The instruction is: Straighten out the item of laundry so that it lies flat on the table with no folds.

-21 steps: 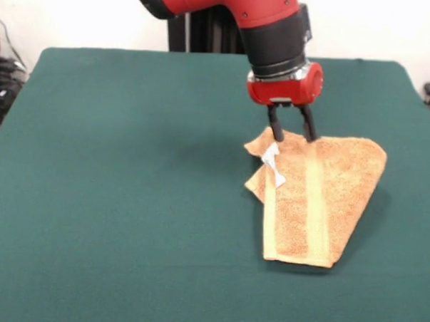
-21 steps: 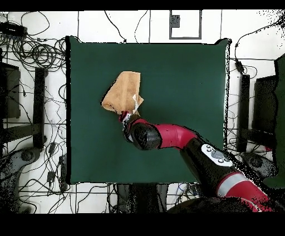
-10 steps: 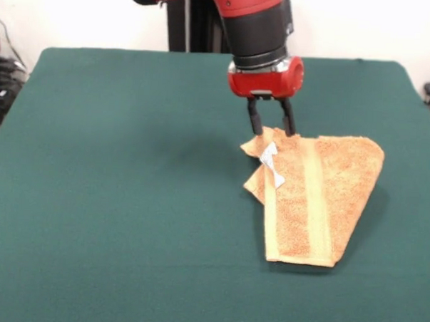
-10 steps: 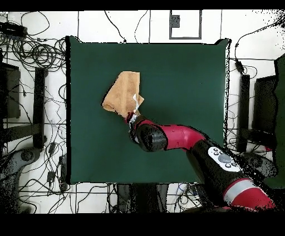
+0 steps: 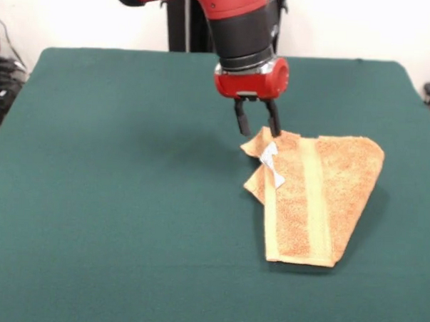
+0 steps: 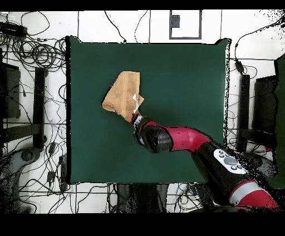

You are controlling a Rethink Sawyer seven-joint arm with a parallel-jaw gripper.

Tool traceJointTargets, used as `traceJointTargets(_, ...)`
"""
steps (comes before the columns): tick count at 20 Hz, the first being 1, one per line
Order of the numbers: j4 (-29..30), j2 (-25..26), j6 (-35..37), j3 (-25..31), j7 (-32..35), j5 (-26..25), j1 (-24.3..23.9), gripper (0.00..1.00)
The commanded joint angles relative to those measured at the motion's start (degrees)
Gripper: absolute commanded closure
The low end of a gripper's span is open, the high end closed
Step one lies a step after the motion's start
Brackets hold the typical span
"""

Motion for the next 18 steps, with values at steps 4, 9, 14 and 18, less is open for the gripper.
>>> traceJointTargets(4, -0.93, 9.19, 6.16, 7.64, -3.94, 0.22, -3.20, 0.00)
traceJointTargets(9, -1.27, 9.92, 6.23, 8.11, -3.80, 0.11, -3.31, 0.00)
traceJointTargets(14, -1.09, 10.47, 6.09, 8.34, -3.76, -0.08, -3.64, 0.00)
traceJointTargets(18, -0.55, 10.22, 5.70, 8.31, -3.20, -0.09, -3.35, 0.00)
